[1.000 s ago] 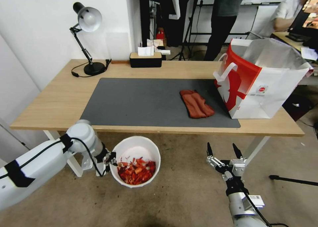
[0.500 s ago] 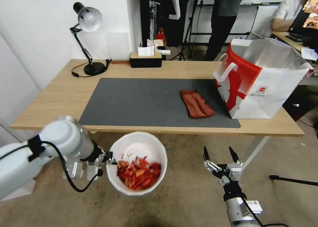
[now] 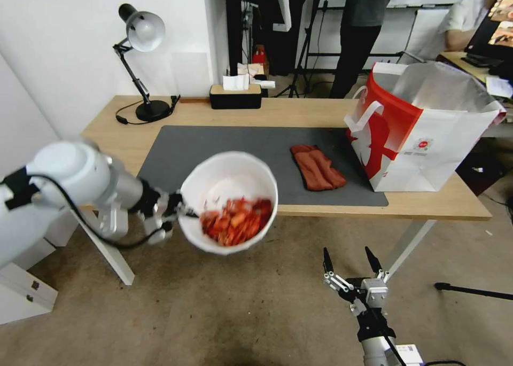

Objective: Sweep shrimp from table into container with towel, then put container into takeout bag.

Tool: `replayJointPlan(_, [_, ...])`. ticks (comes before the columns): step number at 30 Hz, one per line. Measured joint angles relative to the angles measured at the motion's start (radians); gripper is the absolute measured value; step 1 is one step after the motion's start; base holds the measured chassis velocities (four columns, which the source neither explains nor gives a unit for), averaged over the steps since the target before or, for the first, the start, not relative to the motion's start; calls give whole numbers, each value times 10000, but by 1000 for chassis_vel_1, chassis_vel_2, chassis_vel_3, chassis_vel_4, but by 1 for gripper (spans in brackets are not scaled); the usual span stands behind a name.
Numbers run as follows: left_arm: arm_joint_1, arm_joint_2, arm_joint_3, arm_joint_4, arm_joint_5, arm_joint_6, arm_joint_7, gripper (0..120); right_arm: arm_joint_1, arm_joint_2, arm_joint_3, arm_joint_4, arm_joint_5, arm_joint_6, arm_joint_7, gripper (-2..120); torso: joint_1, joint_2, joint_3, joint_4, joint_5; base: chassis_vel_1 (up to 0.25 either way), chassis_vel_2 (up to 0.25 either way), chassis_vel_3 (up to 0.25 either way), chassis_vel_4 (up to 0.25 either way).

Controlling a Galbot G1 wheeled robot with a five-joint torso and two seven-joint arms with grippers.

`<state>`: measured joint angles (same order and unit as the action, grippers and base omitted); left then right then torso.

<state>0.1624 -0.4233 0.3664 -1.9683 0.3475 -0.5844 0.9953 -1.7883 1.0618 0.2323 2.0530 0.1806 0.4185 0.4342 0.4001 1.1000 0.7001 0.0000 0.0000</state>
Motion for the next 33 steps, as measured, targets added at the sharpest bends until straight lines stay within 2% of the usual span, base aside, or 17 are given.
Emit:
replayJointPlan(1, [0, 0, 0, 0, 0, 0, 0, 0, 0, 0, 0, 0, 0, 0, 0, 100, 0, 0, 0, 0, 0, 0, 0, 0, 0])
replayJointPlan(3, [-1152, -645, 923, 645, -398, 93, -136, 0, -73, 60, 75, 90, -83, 17, -39, 100, 0, 0, 0, 1, 0, 0, 0, 0, 0])
replayJointPlan(4, [-1152, -645, 923, 645, -398, 93, -136, 0, -73, 60, 75, 90, -83, 17, -39, 100, 0, 0, 0, 1, 0, 0, 0, 0, 0])
replayJointPlan(7, [-2543, -1864, 1868, 2115, -686, 207, -396, 0, -164, 157, 199, 136, -142, 52, -76, 100, 0, 0, 1, -4, 4, 0, 0, 0, 0])
replayJointPlan(8, [-2543, -1864, 1868, 2115, -686, 207, -396, 0, -164, 157, 199, 136, -142, 52, -76, 100, 0, 0, 1, -4, 4, 0, 0, 0, 0])
replayJointPlan(11, [-3445, -3087, 2344, 3765, -692, 215, -565, 0, -164, 275, 256, 126, -162, 63, -105, 100, 1, 0, 1, 4, 2, 0, 0, 0, 0])
replayJointPlan(12, [-3445, -3087, 2344, 3765, -692, 215, -565, 0, -164, 275, 256, 126, -162, 63, -105, 100, 1, 0, 1, 4, 2, 0, 0, 0, 0])
replayJointPlan(14, [-3912, -4097, 2628, 4729, -682, 212, -724, 0, -121, 382, 255, 62, -203, 63, -131, 100, 1, -1, 1, 3, 2, 0, 0, 0, 0])
replayJointPlan(15, [-3912, -4097, 2628, 4729, -682, 212, -724, 0, -121, 382, 255, 62, -203, 63, -131, 100, 1, -1, 1, 3, 2, 0, 0, 0, 0])
replayJointPlan(17, [-4275, -5250, 2836, 5613, -657, 204, -864, 0, -116, 466, 226, -53, -263, 63, -154, 100, 2, 0, 1, -5, 6, 0, 0, 0, 0])
replayJointPlan(18, [-4275, -5250, 2836, 5613, -657, 204, -864, 0, -116, 466, 226, -53, -263, 63, -154, 100, 2, 0, 1, -5, 6, 0, 0, 0, 0])
replayJointPlan(20, [-4498, -6158, 2903, 6509, -605, 158, -964, 0, -94, 492, 215, -180, -274, 68, -170, 100, 1, -1, 1, -8, 7, 0, 0, 0, 0])
replayJointPlan(21, [-4498, -6158, 2903, 6509, -605, 158, -964, 0, -94, 492, 215, -180, -274, 68, -170, 100, 1, -1, 1, -8, 7, 0, 0, 0, 0])
replayJointPlan(27, [-5000, -7946, 2933, 8515, -538, 98, -1233, 0, -14, 499, 214, -347, -272, 91, -200, 100, 1, -1, 0, 2, 3, 0, 0, 0, 0])
replayJointPlan(28, [-5000, -7946, 2933, 8515, -538, 98, -1233, 0, -14, 499, 214, -347, -272, 91, -200, 100, 1, -1, 0, 2, 3, 0, 0, 0, 0])
replayJointPlan(30, [-5174, -8666, 2821, 9344, -466, 59, -1385, 0, -7, 499, 214, -380, -267, 108, -227, 100, 1, -1, 1, -2, 5, 0, 0, 0, 0])
replayJointPlan(33, [-5383, -9284, 2677, 10159, -407, 32, -1509, 0, -3, 494, 214, -388, -261, 130, -261, 100, 1, -1, 0, -3, 5, 0, 0, 0, 0])
